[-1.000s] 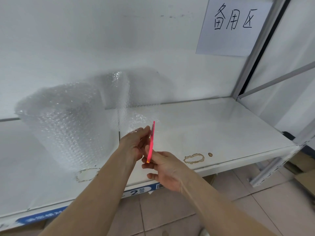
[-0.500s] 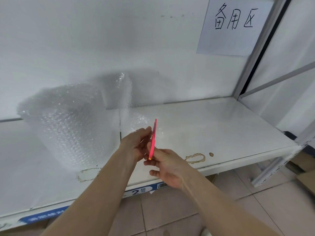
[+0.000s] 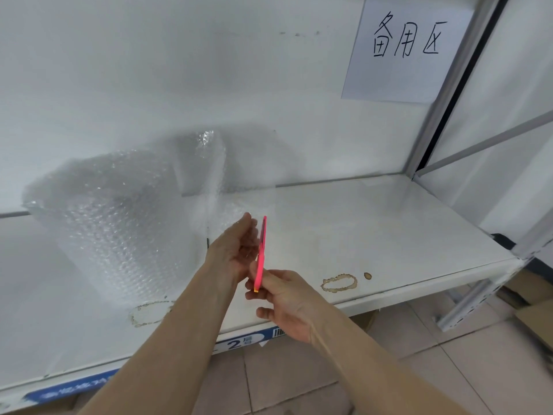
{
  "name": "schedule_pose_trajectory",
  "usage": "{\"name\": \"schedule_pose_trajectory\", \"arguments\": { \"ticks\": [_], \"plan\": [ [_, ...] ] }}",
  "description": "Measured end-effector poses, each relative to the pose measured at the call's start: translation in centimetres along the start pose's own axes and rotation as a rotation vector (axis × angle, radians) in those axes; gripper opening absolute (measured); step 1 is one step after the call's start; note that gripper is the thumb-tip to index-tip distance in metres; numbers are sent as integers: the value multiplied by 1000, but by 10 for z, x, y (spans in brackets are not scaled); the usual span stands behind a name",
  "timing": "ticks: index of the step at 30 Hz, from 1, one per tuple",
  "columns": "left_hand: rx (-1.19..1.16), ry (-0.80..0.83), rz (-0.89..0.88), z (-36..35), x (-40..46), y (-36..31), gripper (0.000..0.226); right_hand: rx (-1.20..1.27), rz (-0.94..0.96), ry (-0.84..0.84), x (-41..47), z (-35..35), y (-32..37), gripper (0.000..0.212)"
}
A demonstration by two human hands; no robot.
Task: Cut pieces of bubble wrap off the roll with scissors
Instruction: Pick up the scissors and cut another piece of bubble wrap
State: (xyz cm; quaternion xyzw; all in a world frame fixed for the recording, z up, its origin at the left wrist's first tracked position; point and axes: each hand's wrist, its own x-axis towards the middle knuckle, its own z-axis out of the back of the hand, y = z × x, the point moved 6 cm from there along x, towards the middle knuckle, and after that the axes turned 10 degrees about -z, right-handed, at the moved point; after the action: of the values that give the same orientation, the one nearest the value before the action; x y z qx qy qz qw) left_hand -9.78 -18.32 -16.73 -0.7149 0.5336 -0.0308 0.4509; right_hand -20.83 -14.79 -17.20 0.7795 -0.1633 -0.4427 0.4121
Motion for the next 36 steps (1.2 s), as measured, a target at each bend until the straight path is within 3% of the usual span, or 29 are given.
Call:
{"name": "schedule_pose_trajectory", "arguments": {
  "ticks": [20,25,36],
  "plan": [
    [4,-53,-2,15,5,-6,10,13,28,15,7,-11,11,33],
    [112,-88,-7,17,-2,-7,22,24,51,18,8,-12,16,33],
    [167,-94,-19,16,-5,-9,12,0,39,11,11,-13,16,38]
  ]
}}
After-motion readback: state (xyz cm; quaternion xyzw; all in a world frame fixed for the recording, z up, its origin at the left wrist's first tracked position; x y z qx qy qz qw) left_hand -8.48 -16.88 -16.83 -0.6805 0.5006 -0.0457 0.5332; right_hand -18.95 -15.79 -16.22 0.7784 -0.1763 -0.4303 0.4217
